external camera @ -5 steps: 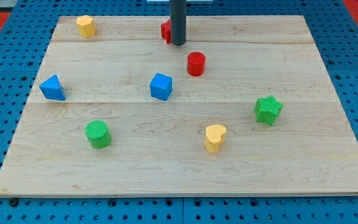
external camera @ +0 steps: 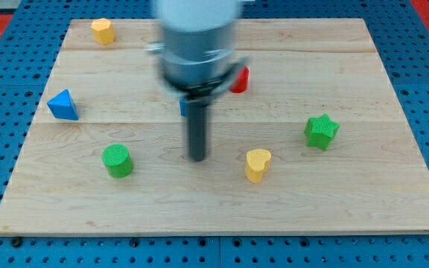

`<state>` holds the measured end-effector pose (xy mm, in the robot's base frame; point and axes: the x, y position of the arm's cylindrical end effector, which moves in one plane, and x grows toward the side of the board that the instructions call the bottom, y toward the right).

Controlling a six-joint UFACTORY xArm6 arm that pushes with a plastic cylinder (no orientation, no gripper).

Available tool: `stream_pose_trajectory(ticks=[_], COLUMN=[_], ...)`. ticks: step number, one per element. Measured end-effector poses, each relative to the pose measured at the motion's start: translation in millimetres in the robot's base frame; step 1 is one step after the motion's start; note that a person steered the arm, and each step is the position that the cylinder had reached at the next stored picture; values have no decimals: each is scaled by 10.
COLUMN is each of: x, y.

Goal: Drag the green circle into the green star

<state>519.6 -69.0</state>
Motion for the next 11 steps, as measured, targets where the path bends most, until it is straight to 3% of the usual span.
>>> stream_pose_trajectory(ticks=[2,4,9,11], x=[716,353,411,23], y=[-614,-1048,-814,-961])
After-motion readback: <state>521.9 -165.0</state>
